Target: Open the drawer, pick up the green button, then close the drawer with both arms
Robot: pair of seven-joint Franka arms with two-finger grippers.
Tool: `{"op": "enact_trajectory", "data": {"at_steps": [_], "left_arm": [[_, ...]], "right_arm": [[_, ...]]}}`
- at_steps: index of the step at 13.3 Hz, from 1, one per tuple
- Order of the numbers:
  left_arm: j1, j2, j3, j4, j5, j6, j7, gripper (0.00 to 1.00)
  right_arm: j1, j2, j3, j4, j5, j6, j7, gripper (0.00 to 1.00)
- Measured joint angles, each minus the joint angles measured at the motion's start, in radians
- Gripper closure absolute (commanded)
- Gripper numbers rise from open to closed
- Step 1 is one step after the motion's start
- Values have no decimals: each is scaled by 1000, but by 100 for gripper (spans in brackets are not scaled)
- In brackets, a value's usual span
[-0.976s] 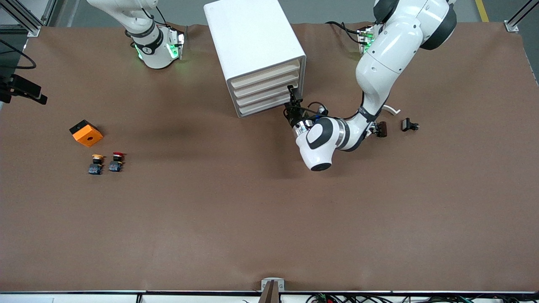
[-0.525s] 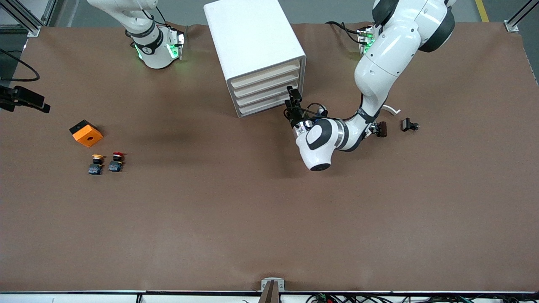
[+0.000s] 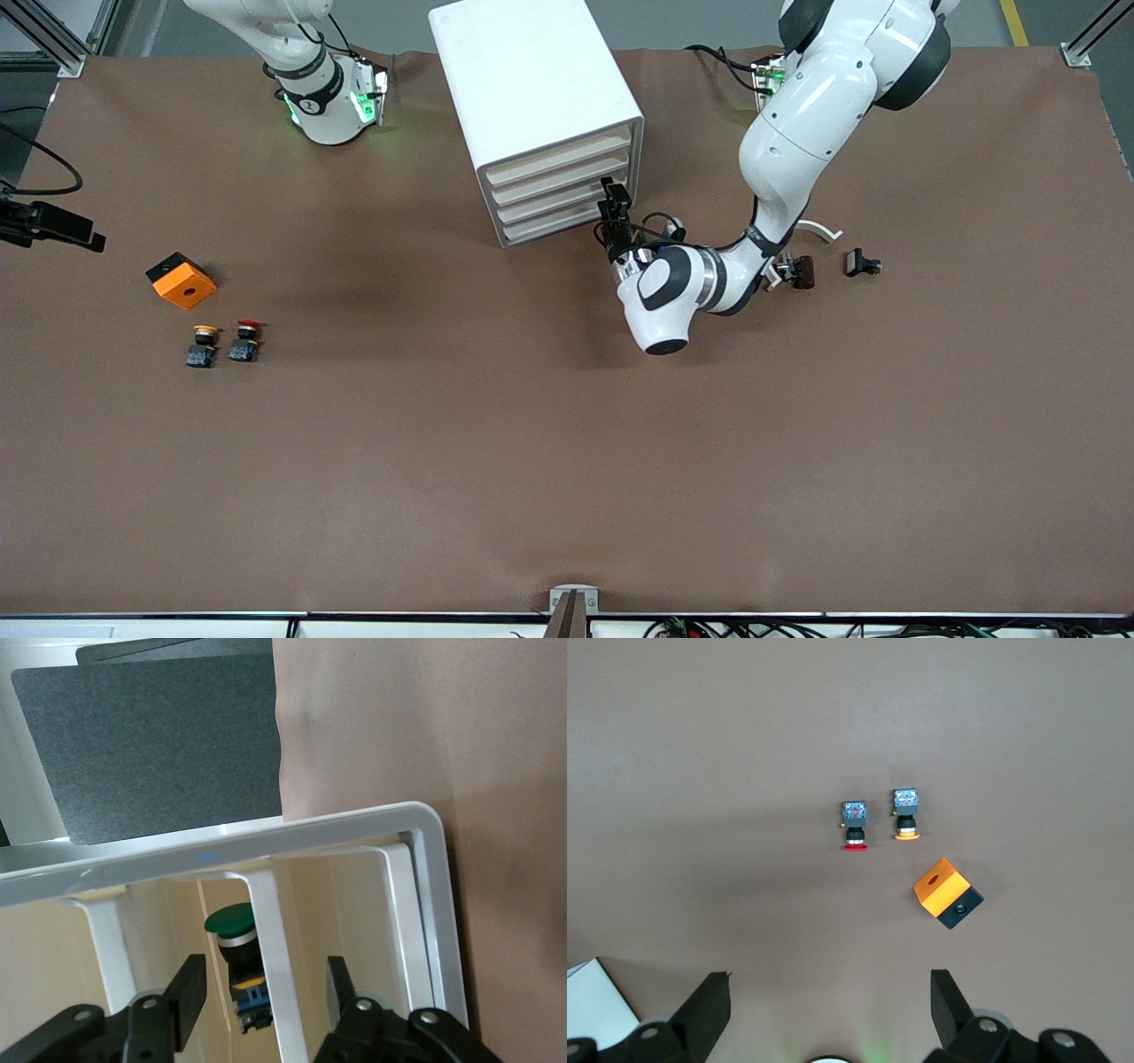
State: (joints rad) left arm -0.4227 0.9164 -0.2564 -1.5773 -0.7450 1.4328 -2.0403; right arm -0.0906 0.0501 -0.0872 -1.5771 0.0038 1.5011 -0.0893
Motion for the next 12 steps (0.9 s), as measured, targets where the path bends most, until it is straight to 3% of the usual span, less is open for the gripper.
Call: {"op": "enact_trajectory", "data": {"at_steps": [7, 11, 12], "left_arm": [[-22, 5, 0, -27, 0, -32, -1, 39], [-30, 6, 0, -38, 14, -36, -2, 47], [-30, 7, 1, -39, 21, -36, -2, 53]], "right_arm": [[3, 0, 4, 3, 0, 5, 116, 0], [6, 0, 8, 4, 1, 5, 175, 0], [6, 0, 9, 5, 2, 4, 213, 0]]}}
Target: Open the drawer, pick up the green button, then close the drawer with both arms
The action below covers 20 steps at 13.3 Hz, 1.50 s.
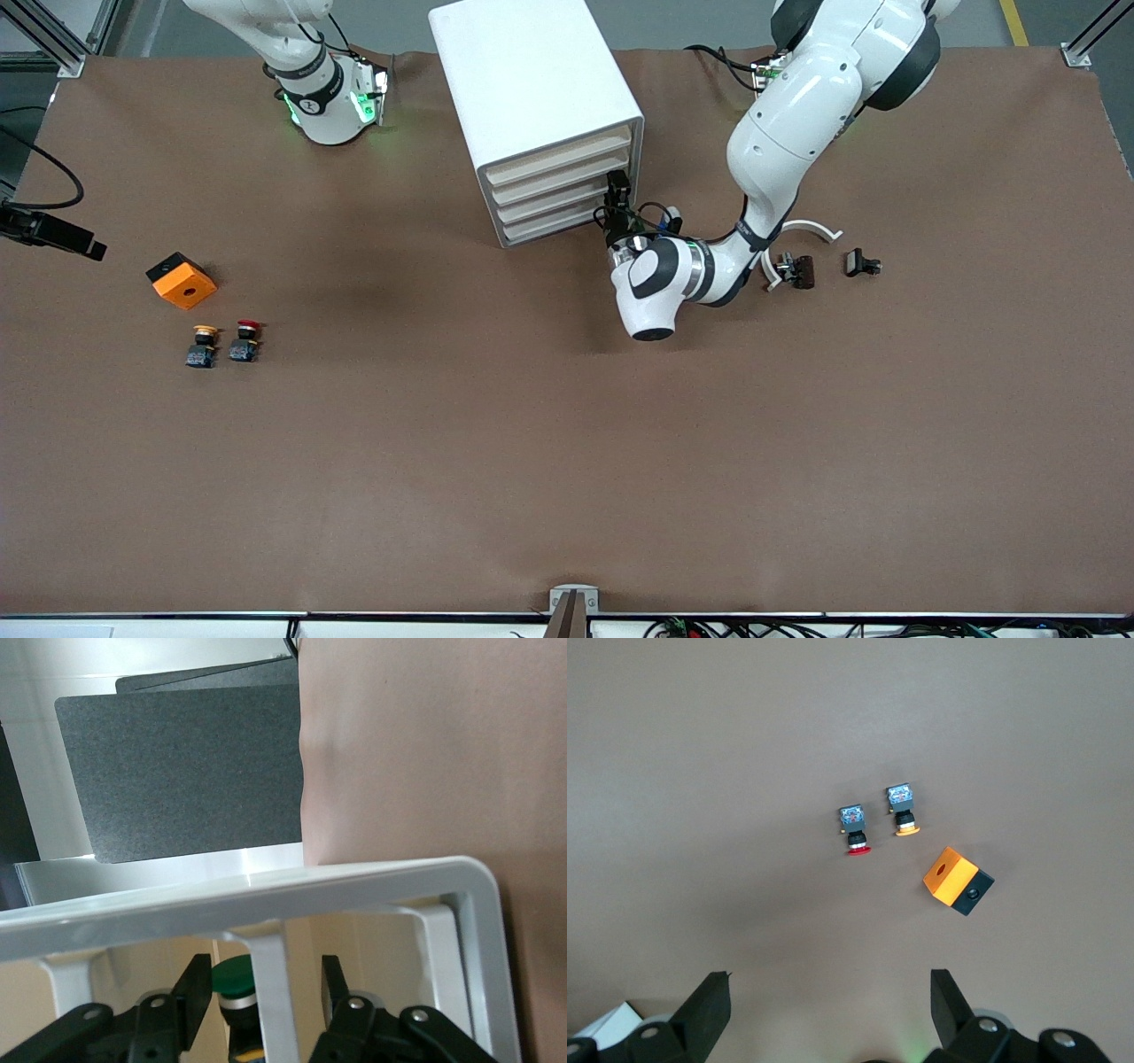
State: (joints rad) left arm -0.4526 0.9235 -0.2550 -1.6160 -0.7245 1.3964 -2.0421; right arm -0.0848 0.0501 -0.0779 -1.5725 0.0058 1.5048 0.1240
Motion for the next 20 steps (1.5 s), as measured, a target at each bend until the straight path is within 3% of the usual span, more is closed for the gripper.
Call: {"op": "enact_trajectory", "data": {"at_steps": [5, 7, 20], "left_arm": [[0, 7, 1, -4, 7, 0, 0, 81], [0, 9, 3, -4, 11, 0, 0, 87], [9, 8, 43, 32, 25, -20, 0, 86]], "right_arm": [[13, 0, 6, 3, 1, -8, 91, 0], [15, 0, 6, 3, 1, -9, 99, 0], [41, 0, 8, 3, 5, -11, 198, 0]]}}
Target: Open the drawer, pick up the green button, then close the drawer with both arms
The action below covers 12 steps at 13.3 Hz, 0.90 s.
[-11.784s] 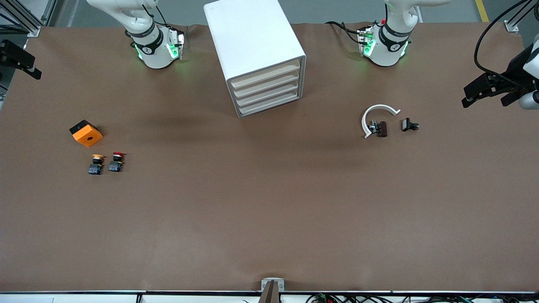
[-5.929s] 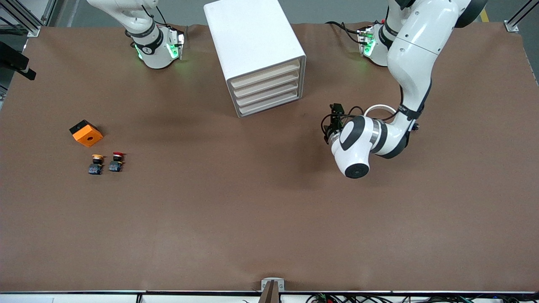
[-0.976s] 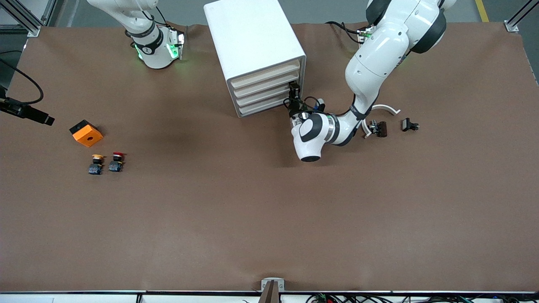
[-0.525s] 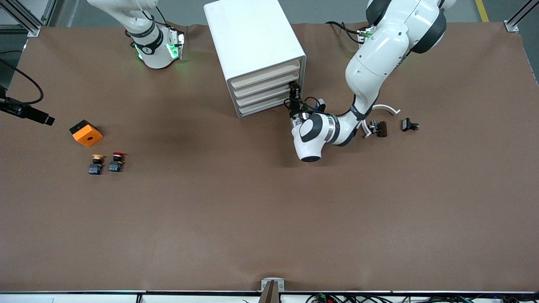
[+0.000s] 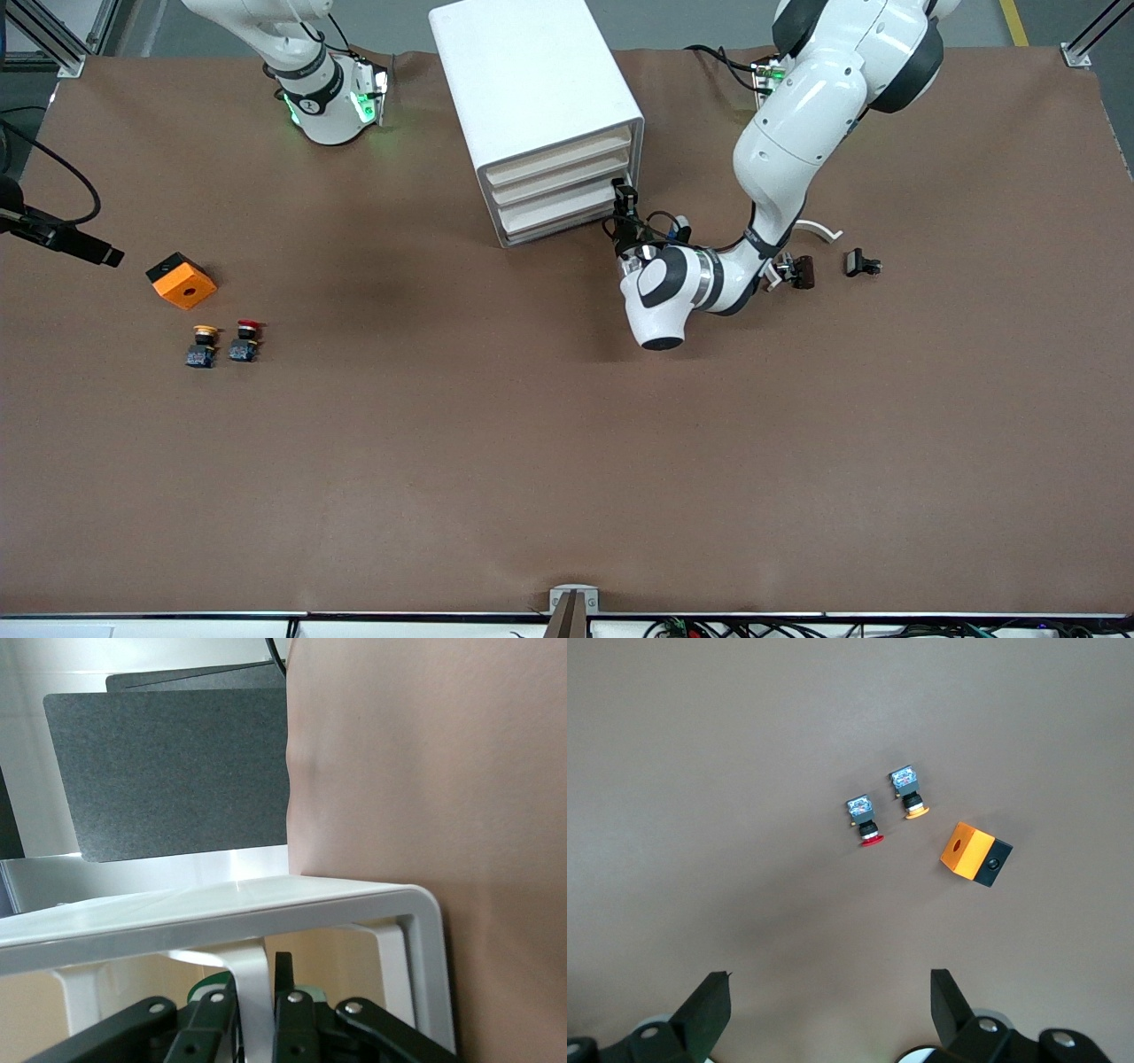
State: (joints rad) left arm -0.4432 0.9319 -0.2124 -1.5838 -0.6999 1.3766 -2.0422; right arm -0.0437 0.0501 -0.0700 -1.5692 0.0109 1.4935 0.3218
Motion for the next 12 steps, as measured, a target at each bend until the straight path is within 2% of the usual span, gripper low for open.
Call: {"op": "enact_trajectory", "data": {"at_steps": [5, 12], "left_arm": [[9, 0, 54, 52, 1, -20, 0, 86], [58, 3, 61, 95, 26, -20, 0, 85]], "right_arm": [[60, 0, 3, 0, 3, -6, 139, 0], [219, 0, 9, 2, 3, -8, 475, 0]]}}
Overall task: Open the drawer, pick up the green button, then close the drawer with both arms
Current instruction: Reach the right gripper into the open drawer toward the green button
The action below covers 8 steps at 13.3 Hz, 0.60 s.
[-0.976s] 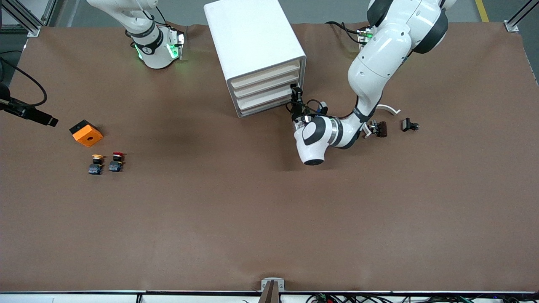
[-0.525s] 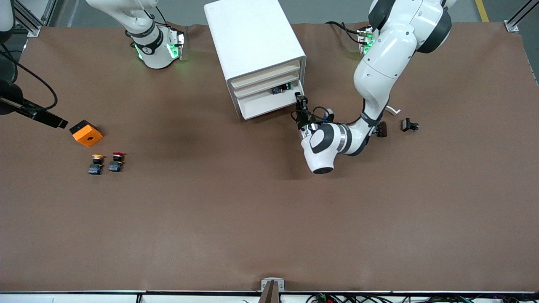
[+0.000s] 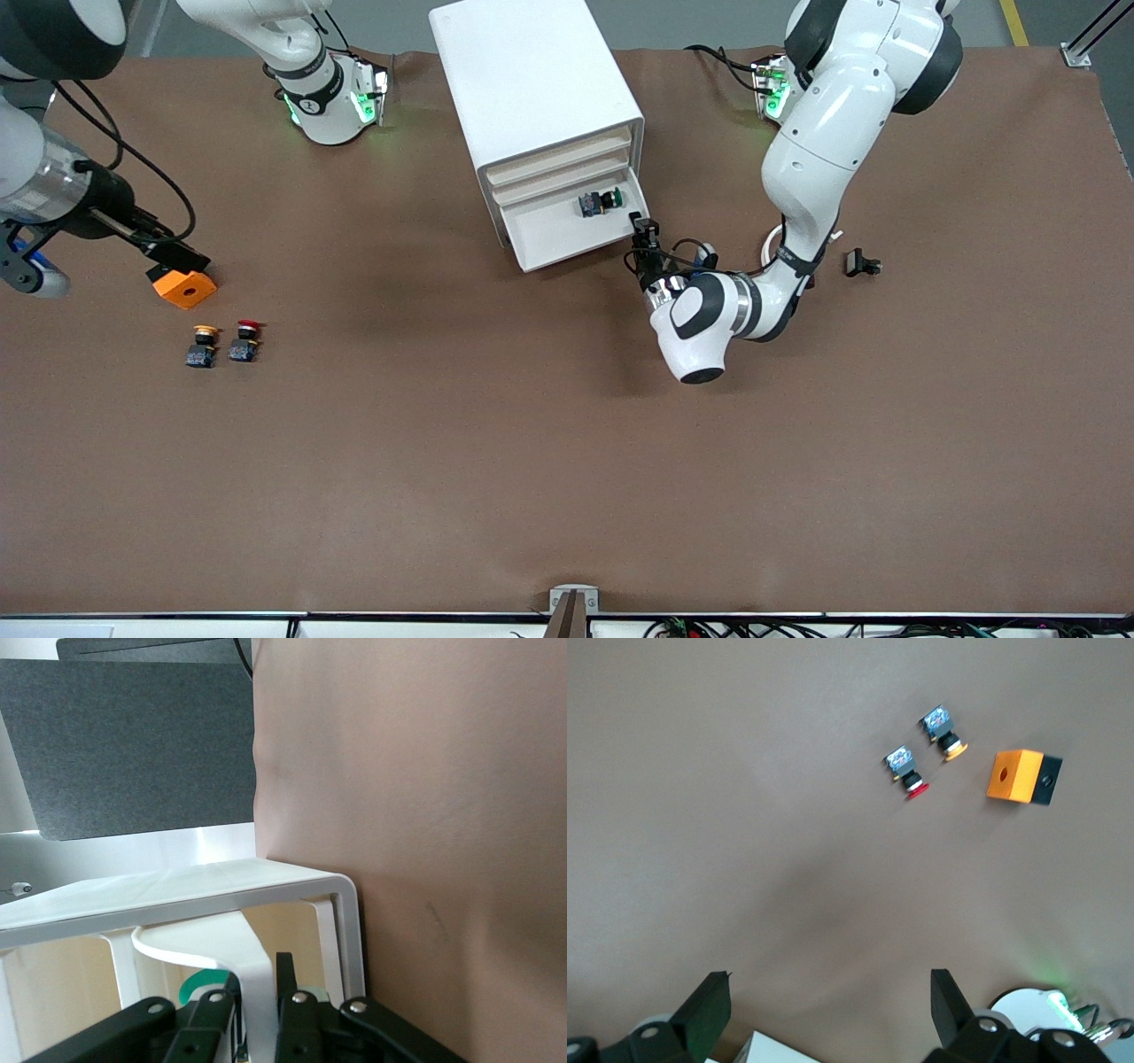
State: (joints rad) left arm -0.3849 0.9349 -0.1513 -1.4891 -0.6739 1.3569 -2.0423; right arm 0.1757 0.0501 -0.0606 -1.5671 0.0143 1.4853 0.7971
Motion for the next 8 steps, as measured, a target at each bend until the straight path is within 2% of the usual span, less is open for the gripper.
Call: {"op": "enact_trajectory", "data": {"at_steps": [4, 8], "left_arm": [[23, 8, 1, 24, 6, 3, 0, 83], [35, 13, 2, 37, 13, 3, 0, 81]], "right_arm": [[111, 1, 2, 0, 1, 2, 220, 0], [285, 37, 5, -1, 2, 57, 514, 0]]}}
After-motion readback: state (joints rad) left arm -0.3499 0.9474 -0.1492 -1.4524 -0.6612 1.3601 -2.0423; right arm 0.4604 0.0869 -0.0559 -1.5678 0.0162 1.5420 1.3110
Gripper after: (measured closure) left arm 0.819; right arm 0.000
